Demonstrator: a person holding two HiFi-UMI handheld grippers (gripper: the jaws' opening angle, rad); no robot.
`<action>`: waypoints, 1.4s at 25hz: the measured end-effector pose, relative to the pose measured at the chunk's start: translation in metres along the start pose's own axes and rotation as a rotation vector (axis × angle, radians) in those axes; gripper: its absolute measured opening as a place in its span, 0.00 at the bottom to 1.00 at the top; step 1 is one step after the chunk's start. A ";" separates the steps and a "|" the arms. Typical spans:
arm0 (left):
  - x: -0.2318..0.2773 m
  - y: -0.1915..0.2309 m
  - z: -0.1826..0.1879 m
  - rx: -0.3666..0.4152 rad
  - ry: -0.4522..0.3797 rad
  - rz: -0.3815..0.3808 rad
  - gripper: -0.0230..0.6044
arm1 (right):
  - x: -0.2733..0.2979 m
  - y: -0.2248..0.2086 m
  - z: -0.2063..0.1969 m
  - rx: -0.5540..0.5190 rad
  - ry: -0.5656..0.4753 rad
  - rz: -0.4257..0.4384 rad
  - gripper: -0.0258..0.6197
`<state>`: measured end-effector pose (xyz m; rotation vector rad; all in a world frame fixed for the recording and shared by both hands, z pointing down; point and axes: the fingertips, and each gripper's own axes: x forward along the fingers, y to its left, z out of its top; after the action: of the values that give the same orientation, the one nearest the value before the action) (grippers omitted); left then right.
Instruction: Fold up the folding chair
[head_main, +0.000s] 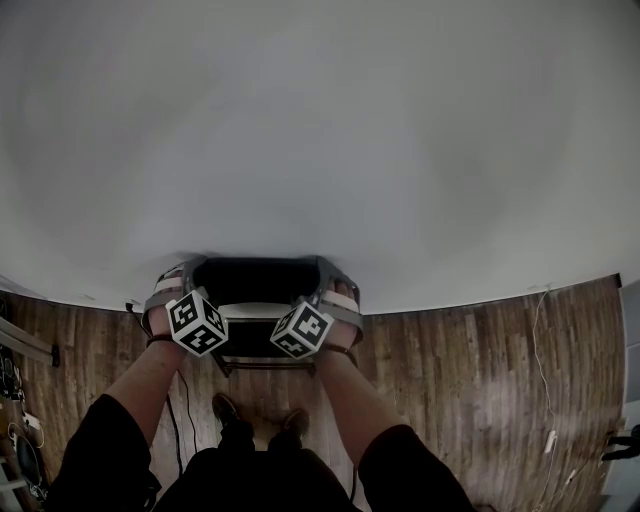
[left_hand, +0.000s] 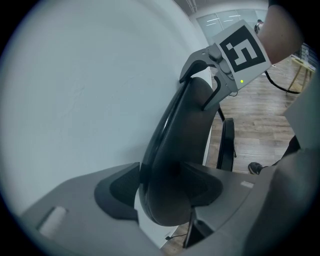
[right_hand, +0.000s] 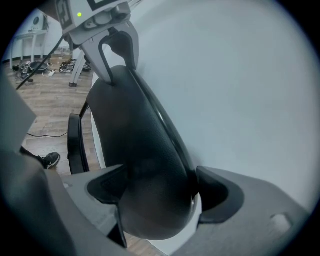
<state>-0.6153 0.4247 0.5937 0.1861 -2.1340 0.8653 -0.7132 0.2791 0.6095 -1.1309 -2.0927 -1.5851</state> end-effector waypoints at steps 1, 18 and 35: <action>0.001 0.000 0.000 0.001 0.000 -0.002 0.45 | 0.000 0.000 0.000 -0.003 0.000 0.002 0.69; 0.006 0.007 -0.005 0.099 0.016 -0.048 0.38 | 0.003 0.006 -0.007 -0.137 -0.054 0.051 0.68; -0.048 -0.020 0.000 0.057 0.035 -0.032 0.31 | -0.051 0.018 0.007 -0.037 -0.166 0.130 0.66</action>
<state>-0.5755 0.4019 0.5685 0.2320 -2.0697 0.9045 -0.6651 0.2657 0.5874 -1.4250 -2.0497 -1.5230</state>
